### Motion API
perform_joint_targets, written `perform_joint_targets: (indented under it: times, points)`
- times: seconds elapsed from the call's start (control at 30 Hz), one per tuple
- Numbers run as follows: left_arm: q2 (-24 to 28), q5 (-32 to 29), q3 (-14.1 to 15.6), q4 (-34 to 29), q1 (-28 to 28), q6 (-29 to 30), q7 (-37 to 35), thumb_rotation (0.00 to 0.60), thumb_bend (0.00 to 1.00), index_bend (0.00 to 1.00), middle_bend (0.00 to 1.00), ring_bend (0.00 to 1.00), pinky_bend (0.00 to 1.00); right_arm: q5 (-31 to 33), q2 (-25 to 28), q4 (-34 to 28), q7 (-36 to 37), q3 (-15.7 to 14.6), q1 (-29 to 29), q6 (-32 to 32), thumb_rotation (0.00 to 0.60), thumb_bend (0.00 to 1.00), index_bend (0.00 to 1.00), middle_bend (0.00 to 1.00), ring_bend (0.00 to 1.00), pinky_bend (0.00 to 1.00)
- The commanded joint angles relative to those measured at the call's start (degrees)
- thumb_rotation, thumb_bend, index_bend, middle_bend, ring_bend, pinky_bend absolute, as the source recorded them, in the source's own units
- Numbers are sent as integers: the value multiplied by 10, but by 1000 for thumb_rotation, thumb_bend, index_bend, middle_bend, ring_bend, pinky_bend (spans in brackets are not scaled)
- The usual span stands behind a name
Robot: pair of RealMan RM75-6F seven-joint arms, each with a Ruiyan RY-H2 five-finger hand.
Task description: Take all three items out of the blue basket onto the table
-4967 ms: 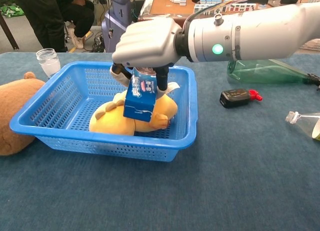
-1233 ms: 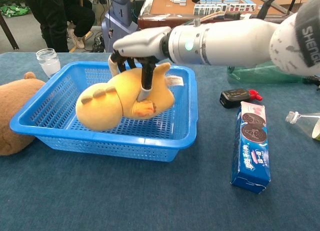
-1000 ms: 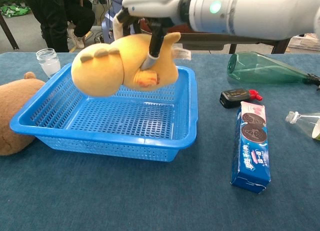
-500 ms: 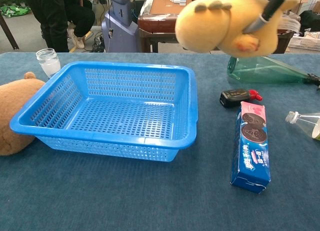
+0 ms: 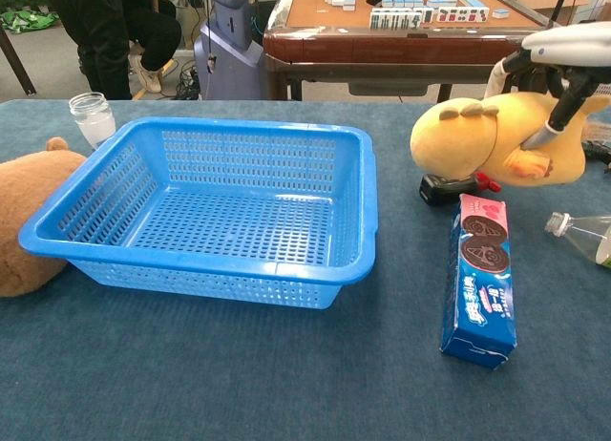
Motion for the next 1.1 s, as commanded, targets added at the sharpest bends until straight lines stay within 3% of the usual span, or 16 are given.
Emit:
perform_joint_targets:
  times: [0.03, 0.13, 0.3, 0.37, 0.43, 0.5, 0.77, 1.1]
  points:
    - [0, -4, 1, 2, -2, -6, 1, 359, 207, 0, 73, 65, 227, -6, 0, -4, 7, -1, -5, -4, 600, 281, 21, 123, 150, 330]
    - [-2, -5, 2, 4, -5, -13, 6, 360, 207, 0, 73, 65, 226, -27, 15, -25, 16, 2, -15, 18, 600, 281, 0, 64, 92, 258]
    - [-6, -11, -1, 13, -8, -15, 6, 365, 207, 0, 73, 65, 225, -57, 61, -82, 17, 3, -48, 77, 600, 281, 0, 65, 80, 234]
    - [-6, -17, -2, 19, -8, -15, 8, 418, 207, 0, 73, 65, 225, -67, 81, -109, 12, 0, -72, 115, 600, 281, 0, 112, 80, 234]
    - [-7, -21, -3, 26, -7, -13, 14, 543, 207, 1, 73, 65, 225, -76, 98, -133, 8, -5, -96, 147, 600, 281, 7, 158, 92, 235]
    - [-9, -26, -3, 31, -5, -11, 20, 598, 207, 2, 73, 65, 225, -89, 112, -155, -1, -12, -125, 190, 600, 281, 46, 201, 132, 239]
    - [-19, -42, 6, 41, 14, 11, 56, 600, 207, 29, 73, 65, 225, -142, 129, -192, -52, -56, -243, 336, 600, 281, 268, 356, 301, 360]
    - [-32, -30, 31, 30, 51, 54, 100, 600, 207, 39, 73, 65, 225, -161, 106, -189, -55, -85, -360, 447, 600, 281, 311, 381, 316, 370]
